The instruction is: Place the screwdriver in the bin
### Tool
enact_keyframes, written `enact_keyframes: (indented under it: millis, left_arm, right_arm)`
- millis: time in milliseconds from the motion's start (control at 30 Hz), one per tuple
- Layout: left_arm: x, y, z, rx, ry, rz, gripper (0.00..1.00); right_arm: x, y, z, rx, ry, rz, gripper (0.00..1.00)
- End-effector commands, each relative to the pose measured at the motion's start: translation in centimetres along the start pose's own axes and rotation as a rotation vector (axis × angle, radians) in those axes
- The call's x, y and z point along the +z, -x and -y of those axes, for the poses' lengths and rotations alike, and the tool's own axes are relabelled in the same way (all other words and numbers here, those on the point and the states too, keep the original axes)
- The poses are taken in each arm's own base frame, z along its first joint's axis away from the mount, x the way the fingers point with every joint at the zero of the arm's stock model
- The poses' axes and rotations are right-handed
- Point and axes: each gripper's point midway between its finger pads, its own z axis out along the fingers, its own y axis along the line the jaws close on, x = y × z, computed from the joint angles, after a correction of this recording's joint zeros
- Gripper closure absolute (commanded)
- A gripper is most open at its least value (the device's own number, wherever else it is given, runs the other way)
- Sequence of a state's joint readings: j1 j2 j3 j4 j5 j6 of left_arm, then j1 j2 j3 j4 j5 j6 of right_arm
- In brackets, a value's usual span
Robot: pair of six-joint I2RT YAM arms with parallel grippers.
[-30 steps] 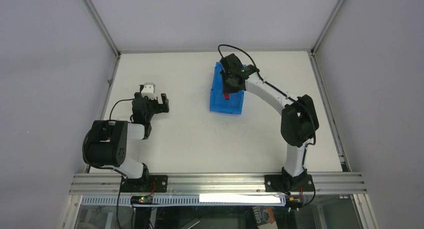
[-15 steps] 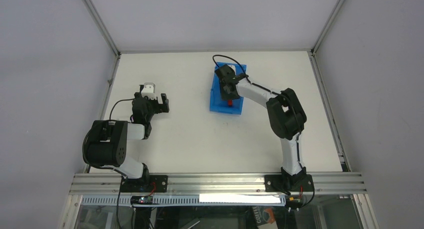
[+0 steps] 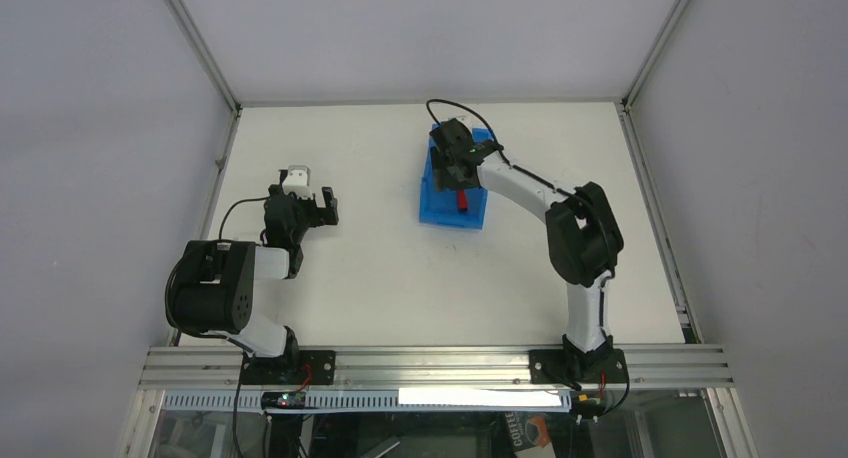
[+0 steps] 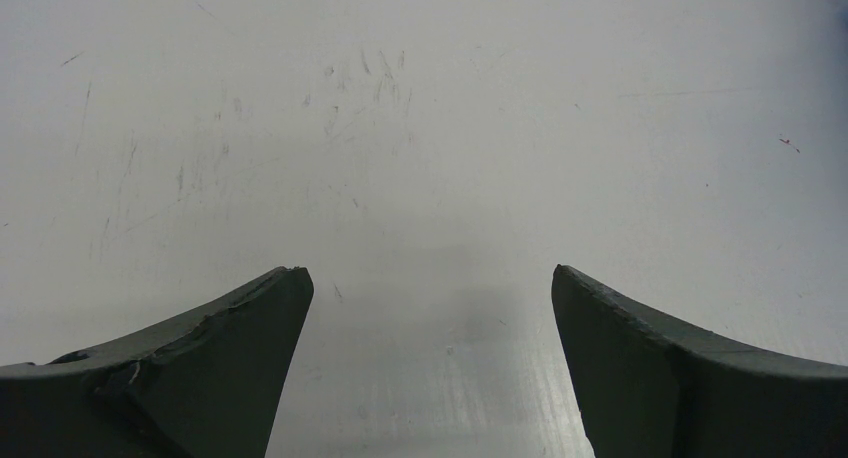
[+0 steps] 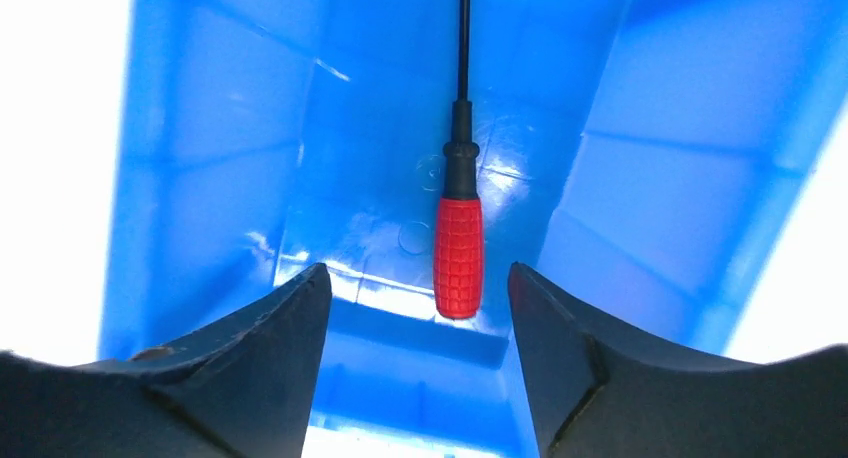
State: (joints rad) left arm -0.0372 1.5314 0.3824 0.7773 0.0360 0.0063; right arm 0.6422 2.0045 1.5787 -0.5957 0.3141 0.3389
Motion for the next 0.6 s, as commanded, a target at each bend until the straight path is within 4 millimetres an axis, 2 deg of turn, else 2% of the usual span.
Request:
enact_keyframes:
  millis: [0, 167, 267, 367, 567]
  left_arm:
    - [-0.1, 1.5, 0.2, -0.02, -0.017, 0.051, 0.01]
    - [-0.1, 1.6, 0.2, -0.021, -0.016, 0.052, 0.01]
    - [-0.1, 1.6, 0.2, -0.021, -0.016, 0.053, 0.01]
    - [-0.1, 1.6, 0.2, -0.02, -0.016, 0.052, 0.01]
    - [-0.1, 1.6, 0.3, -0.02, -0.018, 0.052, 0.01]
  right_arm:
    - [-8.1, 7.4, 0.3, 0.045, 0.06, 0.231, 0.28]
    - [-11.9, 8.7, 2.9, 0.025, 0.03, 0.289, 0.02]
    - [-12.9, 8.8, 5.6, 0.023, 0.003, 0.286, 0.01]
    - [-13.2, 8.4, 9.4, 0.042, -0.026, 0.268, 0.01]
    - [-13.5, 7.4, 18.8, 0.145, -0.107, 0.244, 0.01]
